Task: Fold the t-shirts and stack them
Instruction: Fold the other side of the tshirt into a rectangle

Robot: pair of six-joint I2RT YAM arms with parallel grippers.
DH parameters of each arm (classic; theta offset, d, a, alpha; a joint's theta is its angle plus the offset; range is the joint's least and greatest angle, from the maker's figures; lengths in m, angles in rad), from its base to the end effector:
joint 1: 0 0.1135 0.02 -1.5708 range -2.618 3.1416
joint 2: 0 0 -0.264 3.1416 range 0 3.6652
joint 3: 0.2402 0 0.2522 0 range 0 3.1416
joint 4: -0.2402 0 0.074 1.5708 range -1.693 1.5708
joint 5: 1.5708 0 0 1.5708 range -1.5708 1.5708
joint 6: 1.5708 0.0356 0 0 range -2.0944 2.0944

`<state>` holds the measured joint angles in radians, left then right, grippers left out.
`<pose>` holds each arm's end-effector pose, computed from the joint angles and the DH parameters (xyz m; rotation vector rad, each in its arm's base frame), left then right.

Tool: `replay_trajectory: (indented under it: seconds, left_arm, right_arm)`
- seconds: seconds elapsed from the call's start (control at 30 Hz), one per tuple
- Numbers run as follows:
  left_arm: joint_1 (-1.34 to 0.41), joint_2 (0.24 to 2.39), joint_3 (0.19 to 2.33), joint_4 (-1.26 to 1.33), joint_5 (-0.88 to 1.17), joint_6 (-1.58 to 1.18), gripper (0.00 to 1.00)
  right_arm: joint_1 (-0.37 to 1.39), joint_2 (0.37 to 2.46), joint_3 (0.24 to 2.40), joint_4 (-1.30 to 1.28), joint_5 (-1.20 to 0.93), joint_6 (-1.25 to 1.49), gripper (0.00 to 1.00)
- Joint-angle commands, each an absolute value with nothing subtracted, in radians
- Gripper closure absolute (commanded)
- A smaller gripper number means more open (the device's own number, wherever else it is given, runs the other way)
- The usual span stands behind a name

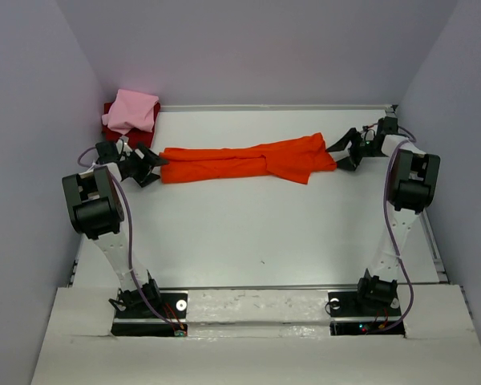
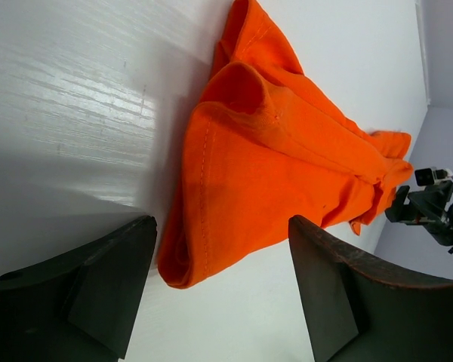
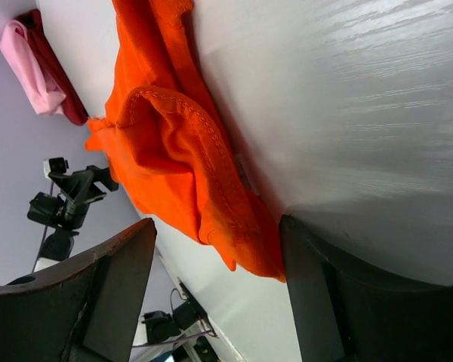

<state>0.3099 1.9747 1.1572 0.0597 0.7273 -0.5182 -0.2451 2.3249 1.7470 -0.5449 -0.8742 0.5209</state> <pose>0.3959 0.1019 0.1495 -0.5656 2.1997 -0.9487 0.4729 -0.0901 0.1351 0.7007 2.4651 1.2592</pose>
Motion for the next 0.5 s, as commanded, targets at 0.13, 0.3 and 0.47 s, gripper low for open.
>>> replay_trajectory:
  seconds: [0.13, 0.3, 0.47]
  left_arm:
    - [0.281, 2.033, 1.094, 0.045, 0.710, -0.531, 0.15]
    - [0.261, 2.057, 1.120, 0.005, 0.709, -0.529, 0.33]
    - [0.236, 2.103, 1.219, -0.133, 0.663, -0.480, 0.78]
  right_arm:
    - [-0.222, 2.327, 1.733, -0.503, -0.871, 0.538, 0.33]
    - [-0.222, 2.327, 1.736, -0.503, -0.865, 0.540, 0.59]
    - [-0.222, 2.330, 1.741, -0.505, -0.856, 0.546, 0.91]
